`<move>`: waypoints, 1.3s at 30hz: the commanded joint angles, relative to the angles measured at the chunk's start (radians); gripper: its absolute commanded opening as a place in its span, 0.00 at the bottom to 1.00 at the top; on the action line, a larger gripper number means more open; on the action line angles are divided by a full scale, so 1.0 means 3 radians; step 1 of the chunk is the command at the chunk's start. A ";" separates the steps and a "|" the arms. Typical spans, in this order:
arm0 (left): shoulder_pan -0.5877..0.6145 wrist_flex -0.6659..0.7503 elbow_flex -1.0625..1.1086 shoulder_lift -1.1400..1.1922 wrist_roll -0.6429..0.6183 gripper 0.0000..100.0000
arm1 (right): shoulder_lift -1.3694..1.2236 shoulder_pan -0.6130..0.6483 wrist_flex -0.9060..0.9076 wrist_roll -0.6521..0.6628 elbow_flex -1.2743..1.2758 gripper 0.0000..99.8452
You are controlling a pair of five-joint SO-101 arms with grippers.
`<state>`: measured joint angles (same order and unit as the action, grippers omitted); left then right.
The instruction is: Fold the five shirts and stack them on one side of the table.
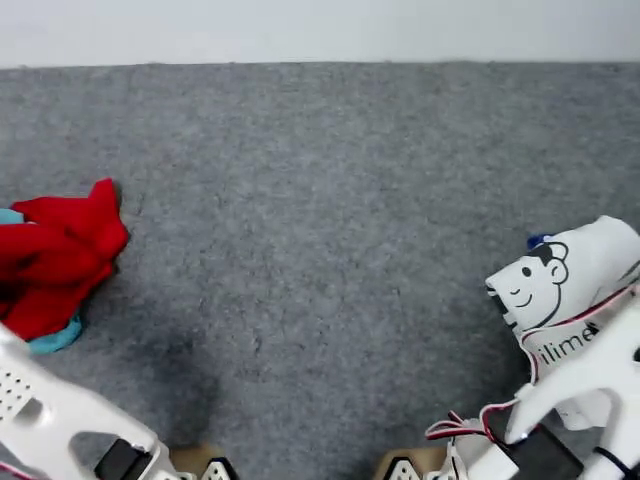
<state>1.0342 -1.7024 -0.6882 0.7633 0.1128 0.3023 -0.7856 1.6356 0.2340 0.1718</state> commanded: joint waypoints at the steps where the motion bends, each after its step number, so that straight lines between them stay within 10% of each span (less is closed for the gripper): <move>1: -0.0199 0.0031 -0.0003 0.0148 -0.0010 0.28 | 0.0028 0.0043 0.0043 -0.0036 -0.0118 0.18; 19: -0.1468 -0.0179 -0.0657 0.0240 -0.0297 0.04 | 0.0028 0.0043 0.0038 -0.0026 0.0051 0.18; 39: -0.4797 -0.0174 -0.1061 -0.0271 0.0286 0.04 | 0.0028 0.0043 0.0008 -0.0026 0.0169 0.18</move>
<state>-0.2869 -1.7346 -0.9475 0.8186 0.1557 0.3023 -0.7856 1.6418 0.2340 0.2256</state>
